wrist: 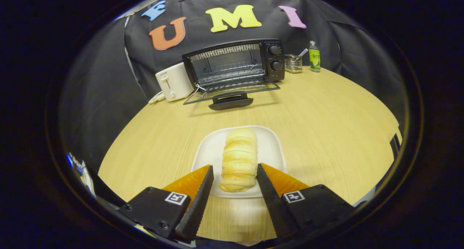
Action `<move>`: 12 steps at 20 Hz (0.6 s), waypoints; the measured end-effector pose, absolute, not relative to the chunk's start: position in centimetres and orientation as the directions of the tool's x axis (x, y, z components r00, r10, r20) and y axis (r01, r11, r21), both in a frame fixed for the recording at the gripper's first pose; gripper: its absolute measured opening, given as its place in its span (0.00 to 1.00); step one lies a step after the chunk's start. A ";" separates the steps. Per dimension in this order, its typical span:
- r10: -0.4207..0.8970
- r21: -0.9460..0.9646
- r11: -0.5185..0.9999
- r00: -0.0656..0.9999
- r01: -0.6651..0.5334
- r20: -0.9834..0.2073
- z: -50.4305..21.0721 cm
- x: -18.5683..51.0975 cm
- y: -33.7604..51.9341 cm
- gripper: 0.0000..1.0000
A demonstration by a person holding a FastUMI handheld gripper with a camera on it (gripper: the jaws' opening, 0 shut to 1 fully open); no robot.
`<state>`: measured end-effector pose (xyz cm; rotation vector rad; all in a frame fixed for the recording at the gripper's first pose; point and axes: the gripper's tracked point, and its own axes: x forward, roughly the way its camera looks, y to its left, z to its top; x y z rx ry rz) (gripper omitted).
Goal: Open the toaster oven, put the food inside, and close the toaster oven door.
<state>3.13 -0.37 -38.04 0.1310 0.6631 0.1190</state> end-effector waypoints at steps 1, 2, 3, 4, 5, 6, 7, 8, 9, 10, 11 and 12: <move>0.141 0.146 0.987 0.786 -0.065 -0.602 -38.1 3.1 -0.6 0.75; 0.141 0.149 0.987 0.788 -0.063 -0.599 -38.1 3.1 -0.7 0.70; 0.146 0.157 0.986 0.790 -0.064 -0.596 -38.1 3.1 -0.6 0.67; 0.148 0.159 0.985 0.793 -0.065 -0.591 -38.0 3.2 -0.7 0.66; 0.151 0.157 0.985 0.795 -0.071 -0.588 -38.0 3.2 -0.7 0.64; 0.154 0.152 0.985 0.797 -0.079 -0.583 -37.8 3.3 -0.6 0.62; 0.158 0.147 0.985 0.799 -0.088 -0.580 -37.7 3.2 -0.5 0.60; 0.159 0.144 0.985 0.804 -0.092 -0.573 -37.5 3.1 -0.5 0.59; 0.157 0.141 0.986 0.812 -0.093 -0.561 -37.1 3.1 -0.5 0.57; 0.154 0.134 0.986 0.821 -0.096 -0.549 -36.7 3.2 -0.6 0.56; 0.151 0.123 0.987 0.830 -0.100 -0.536 -36.3 3.2 -0.7 0.54; 0.151 0.119 0.988 0.837 -0.103 -0.526 -36.0 3.2 -0.7 0.53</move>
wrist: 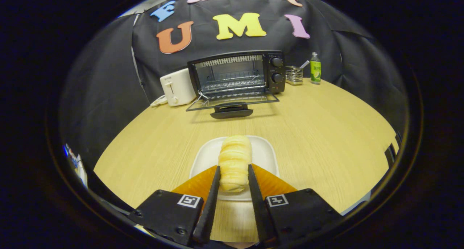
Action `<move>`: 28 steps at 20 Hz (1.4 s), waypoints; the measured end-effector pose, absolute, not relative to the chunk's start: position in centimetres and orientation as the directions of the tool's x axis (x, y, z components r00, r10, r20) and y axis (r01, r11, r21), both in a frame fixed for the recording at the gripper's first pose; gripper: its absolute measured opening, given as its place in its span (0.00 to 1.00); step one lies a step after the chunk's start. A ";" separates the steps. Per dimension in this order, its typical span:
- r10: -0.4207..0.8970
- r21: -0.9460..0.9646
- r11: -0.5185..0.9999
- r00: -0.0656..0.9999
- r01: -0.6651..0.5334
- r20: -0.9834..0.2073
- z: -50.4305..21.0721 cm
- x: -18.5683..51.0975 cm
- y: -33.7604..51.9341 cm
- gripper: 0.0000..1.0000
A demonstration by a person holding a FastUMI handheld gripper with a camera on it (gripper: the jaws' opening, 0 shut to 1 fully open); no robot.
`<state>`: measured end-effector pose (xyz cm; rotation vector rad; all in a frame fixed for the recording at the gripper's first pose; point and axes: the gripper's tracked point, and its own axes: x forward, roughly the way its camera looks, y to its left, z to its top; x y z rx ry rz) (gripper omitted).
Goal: Open the toaster oven, put the food inside, and close the toaster oven door.
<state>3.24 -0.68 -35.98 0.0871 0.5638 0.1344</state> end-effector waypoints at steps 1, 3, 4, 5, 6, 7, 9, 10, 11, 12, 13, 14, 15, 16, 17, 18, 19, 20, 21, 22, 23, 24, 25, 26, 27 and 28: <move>0.157 0.125 0.986 0.837 -0.107 -0.525 -36.0 3.3 -0.6 0.52; 0.176 0.151 0.982 0.822 -0.110 -0.542 -36.6 3.2 -0.4 0.51; 0.180 0.165 0.981 0.820 -0.106 -0.543 -36.7 3.2 -0.6 0.49; 0.180 0.180 0.979 0.825 -0.096 -0.536 -36.5 3.3 -0.8 0.47; 0.181 0.196 0.976 0.835 -0.090 -0.519 -36.0 3.4 -1.1 0.45; 0.188 0.215 0.972 0.849 -0.090 -0.494 -35.4 3.6 -1.1 0.44; 0.212 0.265 0.959 0.879 -0.102 -0.427 -33.3 3.9 -1.2 0.43; 0.231 0.300 0.947 0.893 -0.116 -0.386 -32.0 4.1 -1.1 0.42; 0.250 0.330 0.935 0.904 -0.132 -0.348 -30.8 4.2 -1.0 0.42; 0.265 0.349 0.925 0.911 -0.148 -0.316 -29.7 4.3 -0.9 0.42; 0.280 0.364 0.916 0.916 -0.166 -0.288 -28.8 4.5 -0.9 0.42; 0.293 0.384 0.905 0.921 -0.181 -0.256 -27.8 4.7 -0.8 0.42; 0.309 0.416 0.888 0.924 -0.196 -0.224 -27.1 4.5 -0.4 0.42; 0.342 0.459 0.860 0.920 -0.223 -0.193 -26.1 4.7 0.3 0.42; 0.375 0.511 0.824 0.912 -0.245 -0.168 -25.7 4.9 1.0 0.42; 0.398 0.566 0.785 0.905 -0.252 -0.150 -25.3 5.2 1.5 0.42; 0.421 0.622 0.741 0.897 -0.254 -0.136 -25.0 5.6 1.9 0.42; 0.433 0.678 0.697 0.891 -0.233 -0.138 -25.3 6.2 2.2 0.42; 0.449 0.731 0.648 0.882 -0.214 -0.140 -25.3 7.3 2.3 0.42; 0.470 0.780 0.594 0.872 -0.196 -0.138 -25.5 8.3 2.8 0.42; 0.496 0.823 0.537 0.859 -0.188 -0.128 -25.4 9.1 3.4 0.42; 0.514 0.854 0.491 0.849 -0.173 -0.123 -25.6 10.1 3.6 0.42; 0.519 0.875 0.457 0.847 -0.160 -0.116 -25.9 11.1 3.5 0.42; 0.519 0.888 0.435 0.848 -0.150 -0.111 -26.1 12.2 3.4 0.42; 0.517 0.897 0.416 0.850 -0.147 -0.100 -26.0 13.3 3.2 0.41; 0.504 0.900 0.412 0.859 -0.142 -0.095 -25.9 14.6 2.7 0.42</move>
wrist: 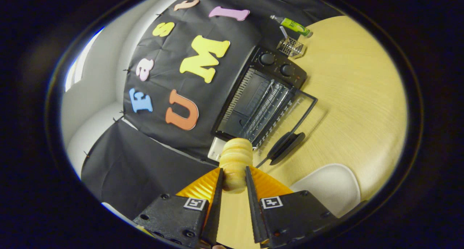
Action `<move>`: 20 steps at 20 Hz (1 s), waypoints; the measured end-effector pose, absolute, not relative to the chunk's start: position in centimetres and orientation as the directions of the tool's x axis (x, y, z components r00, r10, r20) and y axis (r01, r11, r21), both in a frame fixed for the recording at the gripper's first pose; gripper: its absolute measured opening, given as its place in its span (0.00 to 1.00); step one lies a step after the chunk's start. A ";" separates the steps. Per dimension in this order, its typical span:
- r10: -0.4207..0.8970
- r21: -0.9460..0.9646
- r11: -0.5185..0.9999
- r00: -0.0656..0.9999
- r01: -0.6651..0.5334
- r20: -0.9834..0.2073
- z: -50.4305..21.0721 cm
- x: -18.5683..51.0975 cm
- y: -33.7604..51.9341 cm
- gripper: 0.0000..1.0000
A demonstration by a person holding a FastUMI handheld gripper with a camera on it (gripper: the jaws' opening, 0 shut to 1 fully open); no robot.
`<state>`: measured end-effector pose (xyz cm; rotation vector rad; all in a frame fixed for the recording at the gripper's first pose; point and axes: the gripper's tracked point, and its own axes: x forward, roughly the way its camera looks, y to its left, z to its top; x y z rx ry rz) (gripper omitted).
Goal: Open the toaster oven, put the food inside, and close the toaster oven door.
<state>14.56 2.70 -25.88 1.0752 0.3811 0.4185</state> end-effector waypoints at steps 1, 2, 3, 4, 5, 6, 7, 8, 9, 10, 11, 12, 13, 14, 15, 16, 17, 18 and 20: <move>0.489 0.893 0.428 0.867 -0.138 -0.100 -26.0 15.9 2.4 0.41; 0.471 0.884 0.447 0.876 -0.135 -0.104 -26.1 17.4 1.8 0.41; 0.458 0.877 0.461 0.883 -0.135 -0.105 -26.0 18.8 1.5 0.42; 0.452 0.874 0.465 0.887 -0.139 -0.100 -25.7 20.1 1.4 0.42; 0.447 0.871 0.469 0.889 -0.144 -0.094 -25.2 21.6 1.3 0.42; 0.442 0.867 0.478 0.892 -0.145 -0.095 -25.0 23.1 1.1 0.42; 0.435 0.866 0.479 0.896 -0.146 -0.089 -24.7 24.2 0.8 0.42; 0.432 0.864 0.484 0.897 -0.142 -0.094 -24.6 25.7 0.8 0.42; 0.425 0.866 0.480 0.900 -0.137 -0.094 -24.7 26.9 0.7 0.42; 0.422 0.866 0.483 0.901 -0.132 -0.098 -24.8 28.1 0.7 0.43; 0.415 0.864 0.489 0.904 -0.123 -0.106 -25.1 29.5 0.6 0.43; 0.413 0.859 0.498 0.904 -0.122 -0.111 -25.3 30.6 0.5 0.43; 0.406 0.852 0.510 0.907 -0.122 -0.114 -25.5 31.7 0.5 0.43; 0.398 0.846 0.519 0.910 -0.122 -0.113 -25.7 32.8 0.3 0.45; 0.391 0.841 0.527 0.913 -0.121 -0.114 -25.8 33.9 0.3 0.45; 0.387 0.835 0.539 0.914 -0.114 -0.125 -26.0 35.1 0.3 0.46; 0.387 0.829 0.549 0.912 -0.110 -0.135 -26.3 36.0 0.4 0.46; 0.391 0.824 0.555 0.910 -0.112 -0.140 -26.4 36.8 0.5 0.47; 0.385 0.810 0.575 0.912 -0.115 -0.144 -26.1 38.3 0.5 0.48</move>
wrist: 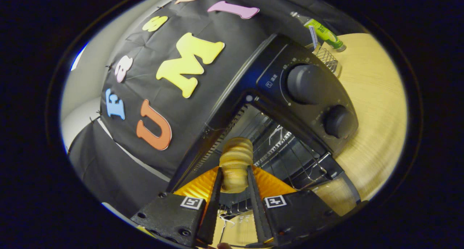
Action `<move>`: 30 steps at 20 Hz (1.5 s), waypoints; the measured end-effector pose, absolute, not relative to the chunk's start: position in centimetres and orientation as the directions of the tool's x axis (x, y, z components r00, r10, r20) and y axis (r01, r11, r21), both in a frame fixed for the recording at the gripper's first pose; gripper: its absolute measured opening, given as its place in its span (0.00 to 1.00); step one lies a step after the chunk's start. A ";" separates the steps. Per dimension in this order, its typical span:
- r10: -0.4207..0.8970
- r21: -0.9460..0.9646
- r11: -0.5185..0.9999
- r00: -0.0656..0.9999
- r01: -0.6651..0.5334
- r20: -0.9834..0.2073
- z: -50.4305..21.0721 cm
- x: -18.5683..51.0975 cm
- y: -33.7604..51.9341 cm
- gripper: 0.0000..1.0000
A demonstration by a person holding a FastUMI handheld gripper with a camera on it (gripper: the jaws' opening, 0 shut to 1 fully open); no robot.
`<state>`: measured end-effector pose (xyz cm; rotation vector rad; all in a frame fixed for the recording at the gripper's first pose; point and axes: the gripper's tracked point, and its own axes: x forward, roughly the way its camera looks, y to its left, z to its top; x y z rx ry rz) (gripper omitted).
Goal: Open the toaster oven, put the food inside, and close the toaster oven door.
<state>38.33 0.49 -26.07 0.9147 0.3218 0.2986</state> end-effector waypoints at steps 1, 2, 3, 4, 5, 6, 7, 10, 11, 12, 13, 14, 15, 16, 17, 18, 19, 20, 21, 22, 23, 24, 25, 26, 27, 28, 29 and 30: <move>0.378 0.793 0.596 0.915 -0.123 -0.142 -26.0 38.9 0.5 0.48; 0.361 0.772 0.625 0.919 -0.115 -0.156 -26.3 39.5 0.4 0.49; 0.356 0.759 0.641 0.921 -0.116 -0.160 -26.8 39.6 0.4 0.50; 0.357 0.757 0.644 0.919 -0.110 -0.170 -27.1 39.5 0.5 0.51; 0.353 0.758 0.645 0.917 -0.096 -0.184 -27.6 39.5 0.7 0.52; 0.348 0.755 0.650 0.918 -0.089 -0.191 -27.6 39.5 0.8 0.60; 0.349 0.746 0.658 0.919 -0.099 -0.185 -27.3 39.4 0.9 0.70; 0.288 0.687 0.724 0.935 -0.072 -0.206 -26.9 38.6 0.9 0.90; 0.292 0.672 0.736 0.933 -0.080 -0.209 -26.5 37.5 1.1 0.93; 0.297 0.661 0.746 0.930 -0.084 -0.217 -26.2 36.7 1.4 0.95; 0.303 0.655 0.750 0.926 -0.087 -0.224 -26.0 36.0 1.5 0.95; 0.314 0.655 0.749 0.923 -0.097 -0.222 -25.6 35.3 1.8 0.96; 0.321 0.654 0.749 0.921 -0.104 -0.221 -24.9 34.5 2.1 0.96; 0.322 0.645 0.757 0.918 -0.103 -0.232 -24.7 33.7 2.3 0.96; 0.330 0.631 0.769 0.910 -0.106 -0.249 -24.6 32.7 2.6 0.96; 0.332 0.612 0.784 0.905 -0.106 -0.268 -24.5 31.8 2.7 0.96; 0.334 0.598 0.794 0.902 -0.113 -0.272 -24.2 31.0 2.9 0.97; 0.332 0.586 0.801 0.903 -0.119 -0.271 -23.7 30.3 3.0 1.00; 0.327 0.565 0.816 0.904 -0.122 -0.277 -23.3 29.6 3.1 1.00; 0.325 0.540 0.831 0.904 -0.132 -0.280 -22.9 28.7 3.2 1.00; 0.317 0.513 0.847 0.906 -0.138 -0.281 -22.5 28.0 3.3 1.00; 0.304 0.480 0.866 0.909 -0.139 -0.285 -22.2 27.3 3.2 1.00; 0.293 0.452 0.881 0.911 -0.140 -0.289 -22.0 26.5 3.3 1.00; 0.286 0.429 0.892 0.913 -0.142 -0.292 -21.7 25.7 3.3 1.00; 0.281 0.410 0.900 0.914 -0.146 -0.291 -21.4 24.9 3.5 1.00; 0.282 0.392 0.907 0.915 -0.156 -0.288 -21.1 24.1 3.8 1.00; 0.273 0.361 0.919 0.916 -0.158 -0.294 -21.1 23.3 3.9 1.00; 0.258 0.318 0.935 0.916 -0.157 -0.306 -21.2 22.6 3.9 1.00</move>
